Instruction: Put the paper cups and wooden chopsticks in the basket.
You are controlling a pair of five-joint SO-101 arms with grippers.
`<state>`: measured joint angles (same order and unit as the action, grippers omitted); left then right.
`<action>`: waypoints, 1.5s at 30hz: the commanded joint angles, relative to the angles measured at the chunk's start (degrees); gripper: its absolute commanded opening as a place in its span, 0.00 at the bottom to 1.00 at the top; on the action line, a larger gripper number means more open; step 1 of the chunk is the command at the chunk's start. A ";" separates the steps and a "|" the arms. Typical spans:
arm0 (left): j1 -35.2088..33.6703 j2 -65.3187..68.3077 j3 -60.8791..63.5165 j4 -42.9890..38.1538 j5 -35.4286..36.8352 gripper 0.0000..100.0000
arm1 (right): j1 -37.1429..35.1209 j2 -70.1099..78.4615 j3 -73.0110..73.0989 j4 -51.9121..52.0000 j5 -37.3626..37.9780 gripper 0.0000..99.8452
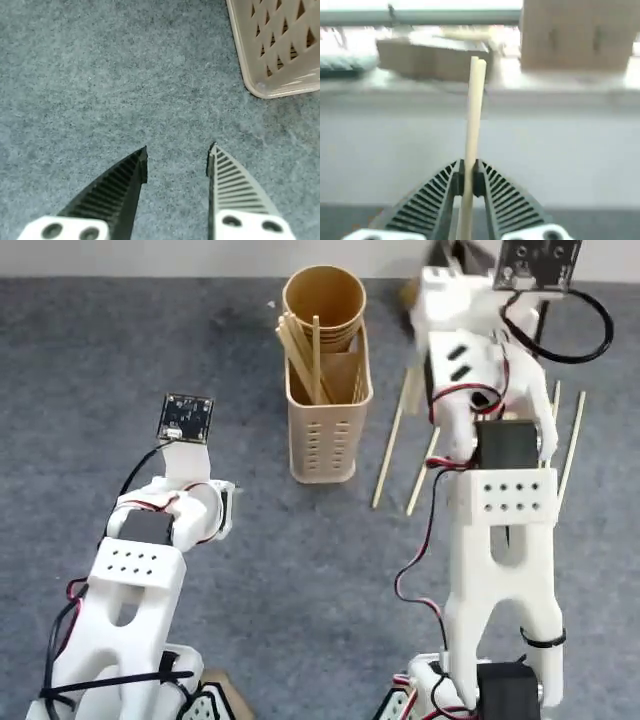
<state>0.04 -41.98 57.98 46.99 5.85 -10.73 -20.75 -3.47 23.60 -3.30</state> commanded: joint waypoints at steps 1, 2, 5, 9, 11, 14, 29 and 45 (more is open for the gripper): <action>0.66 -1.27 -0.13 -0.88 -0.62 0.20 | -3.65 0.13 -11.30 -1.19 -0.44 0.00; 0.66 -1.27 -0.13 -0.88 -0.62 0.20 | -4.44 1.27 -13.49 -1.19 -0.62 0.00; 0.66 -1.27 -0.13 -0.88 -0.62 0.20 | -7.96 4.35 -17.71 -1.19 -0.70 0.00; 0.66 -1.27 -0.13 -0.88 -0.62 0.20 | -11.82 8.13 -17.63 -1.19 -0.70 0.00; 0.66 -1.27 -0.13 -0.88 -0.62 0.20 | -12.53 9.36 -15.60 -1.45 -0.70 0.00; 0.66 -1.27 -0.13 -0.88 -0.62 0.20 | -12.62 9.63 -9.45 -5.14 -0.62 0.00; 0.66 -1.27 -0.13 -0.88 -0.62 0.21 | -11.65 -3.38 29.49 -36.79 3.25 0.00; 0.66 -1.19 0.04 -1.76 -3.16 0.20 | -7.16 -18.51 22.02 -1.27 4.92 0.16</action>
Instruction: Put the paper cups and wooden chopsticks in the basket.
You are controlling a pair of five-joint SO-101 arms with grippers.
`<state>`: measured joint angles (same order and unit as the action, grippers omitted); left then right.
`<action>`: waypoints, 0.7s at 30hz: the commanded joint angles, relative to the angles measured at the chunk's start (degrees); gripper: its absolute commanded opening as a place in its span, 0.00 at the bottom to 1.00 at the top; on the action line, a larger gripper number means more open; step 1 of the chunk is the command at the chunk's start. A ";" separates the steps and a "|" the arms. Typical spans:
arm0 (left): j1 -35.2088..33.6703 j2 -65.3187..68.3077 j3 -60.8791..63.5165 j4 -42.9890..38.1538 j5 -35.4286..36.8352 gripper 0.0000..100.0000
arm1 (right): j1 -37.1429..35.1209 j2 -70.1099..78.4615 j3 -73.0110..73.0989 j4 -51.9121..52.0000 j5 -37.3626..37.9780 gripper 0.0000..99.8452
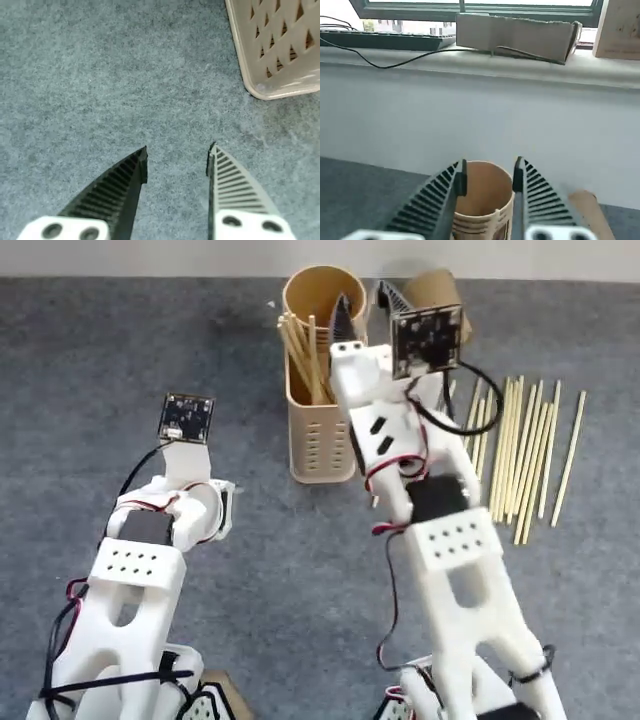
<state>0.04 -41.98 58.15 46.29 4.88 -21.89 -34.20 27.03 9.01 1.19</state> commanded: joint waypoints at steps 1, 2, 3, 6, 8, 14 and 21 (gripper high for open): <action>0.66 -1.19 -0.13 -1.05 -2.20 0.20 | 6.29 -5.67 -12.09 19.47 0.44 0.16; 0.66 -1.19 -0.13 -1.05 -2.20 0.20 | 8.75 -6.20 -15.52 25.45 0.44 0.16; 0.66 -1.19 -0.13 -1.05 -2.20 0.20 | 11.30 -6.29 -18.68 30.46 0.62 0.16; 0.66 -1.19 -0.13 -1.05 -2.20 0.20 | 21.58 -3.82 -26.86 42.95 1.93 0.16; 0.66 -1.19 -0.13 -0.97 -2.11 0.20 | 28.35 0.75 -28.97 49.63 7.12 0.16; 0.66 -1.19 -0.13 -0.88 -2.11 0.20 | 43.56 21.85 -29.49 56.04 18.64 0.16; 0.66 -1.19 -0.13 -0.88 -2.11 0.20 | 49.27 42.77 -29.41 47.52 19.34 0.16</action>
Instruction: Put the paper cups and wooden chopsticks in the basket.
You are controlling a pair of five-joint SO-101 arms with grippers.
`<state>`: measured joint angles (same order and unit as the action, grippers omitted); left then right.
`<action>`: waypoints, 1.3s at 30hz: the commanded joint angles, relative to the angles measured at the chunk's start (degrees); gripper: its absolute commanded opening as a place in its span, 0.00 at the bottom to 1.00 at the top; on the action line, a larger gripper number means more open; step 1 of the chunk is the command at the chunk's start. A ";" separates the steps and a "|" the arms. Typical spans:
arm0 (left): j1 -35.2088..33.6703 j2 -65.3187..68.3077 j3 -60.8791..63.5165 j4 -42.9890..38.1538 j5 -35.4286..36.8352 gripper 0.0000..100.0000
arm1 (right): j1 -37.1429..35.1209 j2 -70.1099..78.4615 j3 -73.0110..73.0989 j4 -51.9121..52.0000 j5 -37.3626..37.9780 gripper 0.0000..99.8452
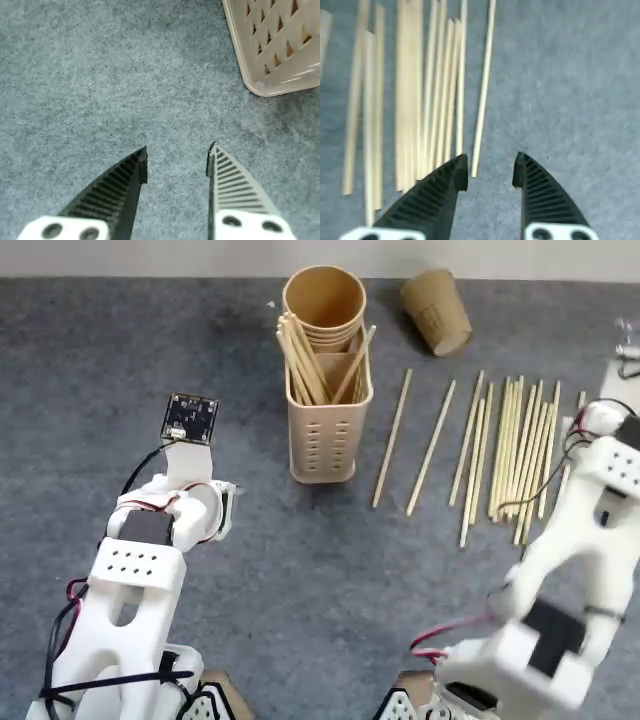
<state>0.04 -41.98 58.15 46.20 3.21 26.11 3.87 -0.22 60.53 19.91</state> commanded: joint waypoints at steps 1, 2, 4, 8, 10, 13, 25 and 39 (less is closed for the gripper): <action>0.66 -1.19 -0.13 -0.79 -0.44 0.20 | 1.36 6.55 -2.07 -5.23 0.70 0.16; 0.66 -1.19 -0.13 -0.79 -0.44 0.20 | 1.36 8.22 -2.07 -6.29 0.70 0.16; 0.66 -1.19 -0.13 -0.79 -0.44 0.20 | 1.01 10.95 -2.24 -7.78 0.70 0.16; 0.66 -1.19 -0.13 -0.79 -0.44 0.20 | 0.13 13.49 -2.15 -10.86 0.70 0.16; 0.66 -1.19 -0.13 -0.79 -0.44 0.20 | 0.04 14.73 -1.98 -12.09 0.70 0.16; 0.66 -1.19 -0.04 -0.79 -0.44 0.20 | 0.13 17.27 -1.98 -12.97 0.79 0.16; 0.66 -1.19 -0.04 -0.79 -0.44 0.20 | -2.07 21.23 -2.24 -13.23 0.35 0.16; 0.66 -1.19 -0.04 -0.79 -0.44 0.20 | -2.15 24.48 -2.24 -13.32 0.70 0.16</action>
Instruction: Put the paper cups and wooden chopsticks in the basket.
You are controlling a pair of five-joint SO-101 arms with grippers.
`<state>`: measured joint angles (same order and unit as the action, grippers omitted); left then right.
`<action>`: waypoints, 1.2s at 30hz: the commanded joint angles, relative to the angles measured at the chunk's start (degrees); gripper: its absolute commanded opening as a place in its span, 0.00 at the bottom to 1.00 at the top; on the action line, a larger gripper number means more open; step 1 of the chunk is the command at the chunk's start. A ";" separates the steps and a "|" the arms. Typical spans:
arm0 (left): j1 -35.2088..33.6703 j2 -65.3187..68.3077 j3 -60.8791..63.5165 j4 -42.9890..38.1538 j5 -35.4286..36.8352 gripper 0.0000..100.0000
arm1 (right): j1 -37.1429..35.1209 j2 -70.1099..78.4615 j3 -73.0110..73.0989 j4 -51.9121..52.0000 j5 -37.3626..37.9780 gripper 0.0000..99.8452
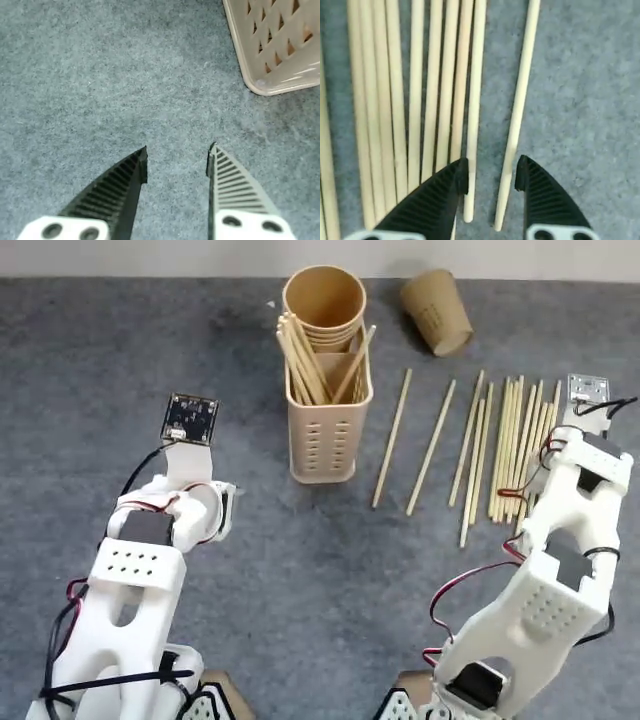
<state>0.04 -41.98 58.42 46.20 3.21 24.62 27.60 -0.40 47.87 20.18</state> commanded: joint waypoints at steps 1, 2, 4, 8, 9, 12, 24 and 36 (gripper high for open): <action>0.66 -1.19 -0.31 -0.79 -0.44 0.20 | -0.57 1.89 -2.24 -0.66 0.44 0.16; 0.66 -1.19 -0.31 -0.79 -0.44 0.20 | -0.57 2.95 -2.77 -0.66 0.44 0.16; 0.66 -1.19 -0.31 -0.79 -0.44 0.20 | -0.48 5.14 -4.97 -0.57 0.44 0.16; 0.66 -1.19 -0.31 -0.79 -0.44 0.20 | -0.40 8.13 -8.75 -0.31 0.09 0.14; 0.66 -1.19 -0.31 -0.79 -0.44 0.20 | -0.40 8.22 -9.80 -0.31 0.00 0.10; 0.66 -1.19 -0.31 -0.79 -0.44 0.20 | -0.84 8.13 -14.29 -0.22 0.00 0.02; 0.75 -1.19 -0.31 -0.88 -0.44 0.20 | -0.31 1.36 -50.07 17.63 -18.90 0.01; 0.66 -1.19 -0.31 -0.88 -0.62 0.20 | -26.33 -7.52 -101.49 35.38 -32.70 0.00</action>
<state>0.04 -41.98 58.42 46.20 3.21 4.84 23.30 -89.19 79.96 -10.59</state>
